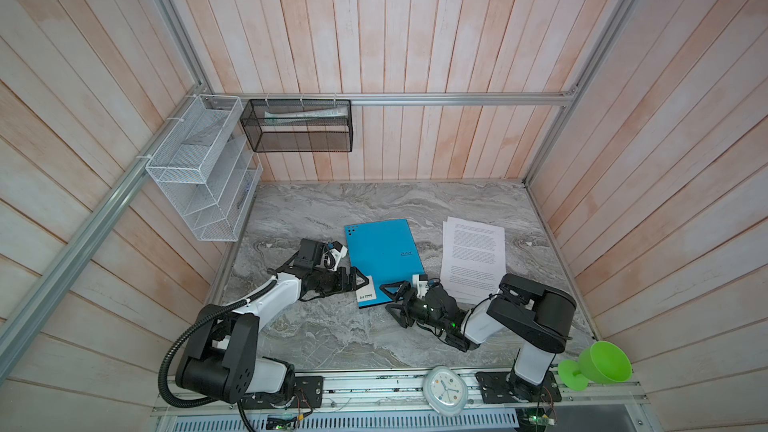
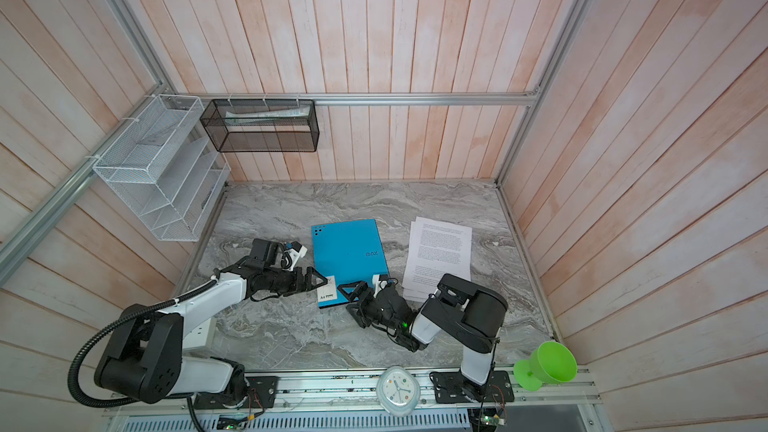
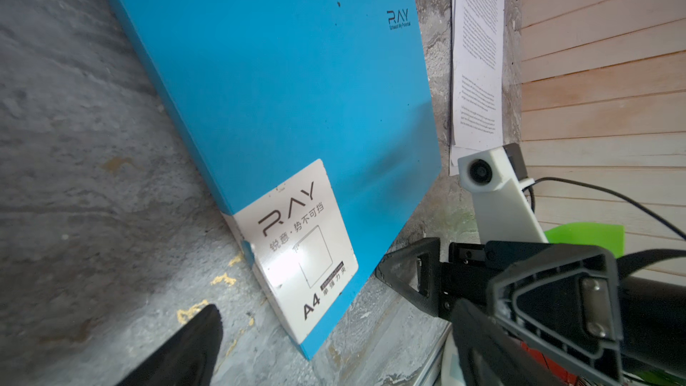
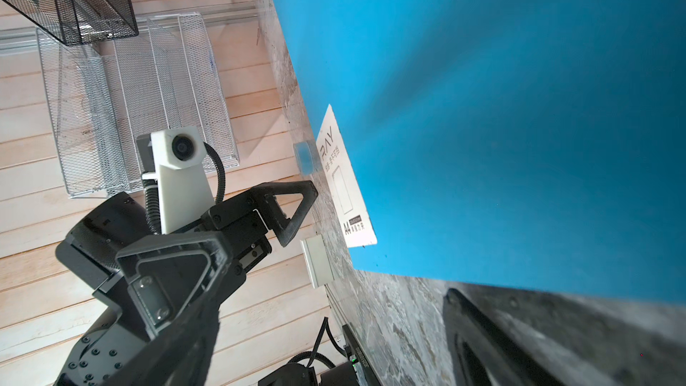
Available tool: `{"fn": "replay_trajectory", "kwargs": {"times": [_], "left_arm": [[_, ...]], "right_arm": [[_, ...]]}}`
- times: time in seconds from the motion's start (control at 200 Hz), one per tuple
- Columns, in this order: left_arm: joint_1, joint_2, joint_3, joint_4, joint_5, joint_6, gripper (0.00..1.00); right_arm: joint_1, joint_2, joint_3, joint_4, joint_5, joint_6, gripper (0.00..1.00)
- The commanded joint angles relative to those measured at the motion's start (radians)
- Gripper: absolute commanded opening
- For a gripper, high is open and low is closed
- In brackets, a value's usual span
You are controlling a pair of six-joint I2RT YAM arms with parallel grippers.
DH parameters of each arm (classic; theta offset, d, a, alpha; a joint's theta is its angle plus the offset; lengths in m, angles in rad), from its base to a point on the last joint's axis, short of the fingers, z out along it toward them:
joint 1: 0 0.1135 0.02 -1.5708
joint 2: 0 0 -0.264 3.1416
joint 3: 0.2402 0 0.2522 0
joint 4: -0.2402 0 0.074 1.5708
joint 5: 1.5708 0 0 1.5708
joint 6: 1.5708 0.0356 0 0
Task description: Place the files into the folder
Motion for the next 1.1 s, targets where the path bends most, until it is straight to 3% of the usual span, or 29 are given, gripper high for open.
{"fn": "replay_trajectory", "kwargs": {"times": [0.0, 0.285, 0.585, 0.89, 1.091], "left_arm": [[0.005, 0.027, 0.038, -0.013, 0.024, 0.038, 0.98], [0.011, 0.076, 0.088, 0.025, 0.037, 0.092, 0.98], [0.018, 0.172, 0.120, 0.082, 0.035, 0.053, 0.98], [0.018, 0.180, 0.115, 0.104, 0.082, 0.026, 0.98], [0.018, 0.167, 0.090, 0.126, 0.107, 0.012, 0.98]], "right_arm": [[-0.002, 0.037, 0.012, 0.041, 0.023, 0.009, 0.92], [-0.010, 0.121, -0.010, 0.233, 0.091, 0.036, 0.89], [-0.010, 0.184, -0.079, 0.412, 0.199, 0.061, 0.86], [-0.027, 0.223, -0.027, 0.415, 0.182, 0.033, 0.85], [-0.033, 0.240, 0.002, 0.422, 0.215, -0.010, 0.76]]}}
